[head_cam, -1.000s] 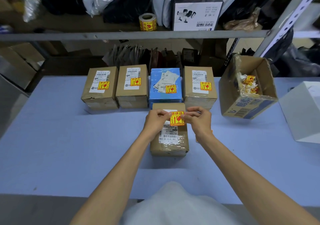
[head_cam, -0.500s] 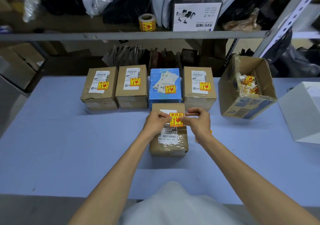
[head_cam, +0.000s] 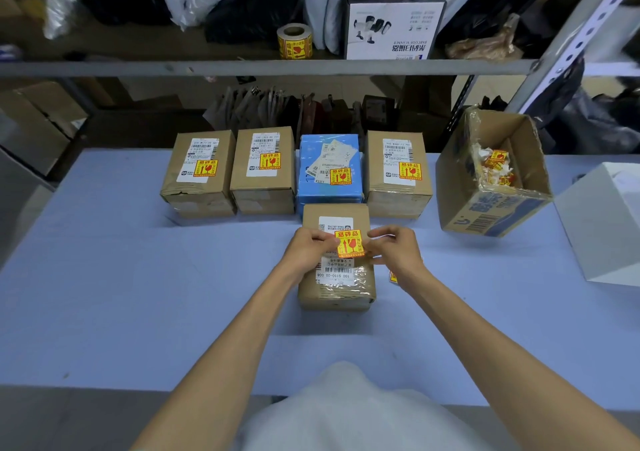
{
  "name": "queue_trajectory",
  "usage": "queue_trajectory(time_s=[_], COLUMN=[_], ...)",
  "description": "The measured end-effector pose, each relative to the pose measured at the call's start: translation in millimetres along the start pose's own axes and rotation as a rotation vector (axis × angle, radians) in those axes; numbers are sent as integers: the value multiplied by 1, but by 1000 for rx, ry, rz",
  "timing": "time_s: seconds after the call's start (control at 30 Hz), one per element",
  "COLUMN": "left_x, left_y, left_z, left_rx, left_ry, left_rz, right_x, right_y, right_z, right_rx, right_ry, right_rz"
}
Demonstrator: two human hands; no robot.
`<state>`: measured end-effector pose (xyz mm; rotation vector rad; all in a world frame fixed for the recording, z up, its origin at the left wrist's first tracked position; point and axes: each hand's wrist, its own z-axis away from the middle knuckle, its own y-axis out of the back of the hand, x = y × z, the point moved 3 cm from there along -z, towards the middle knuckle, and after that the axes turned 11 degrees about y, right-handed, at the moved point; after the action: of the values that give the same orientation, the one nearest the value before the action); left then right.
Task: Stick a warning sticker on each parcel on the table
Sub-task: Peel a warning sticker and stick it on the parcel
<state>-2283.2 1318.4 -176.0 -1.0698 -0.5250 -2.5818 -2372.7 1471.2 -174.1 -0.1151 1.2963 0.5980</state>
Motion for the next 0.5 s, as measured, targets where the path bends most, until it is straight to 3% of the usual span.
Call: queue_trajectory(time_s=[0.23, 0.5], left_x=[-4, -15], left_y=[-1, -2], left_z=[4, 5], left_rx=[-28, 117], left_ry=[30, -46], left_rz=[-1, -141], right_x=[-2, 8], right_y=[-5, -3], right_z=[2, 7], right_rx=[-33, 23], right_ry=[-9, 0], right_rz=[-8, 153])
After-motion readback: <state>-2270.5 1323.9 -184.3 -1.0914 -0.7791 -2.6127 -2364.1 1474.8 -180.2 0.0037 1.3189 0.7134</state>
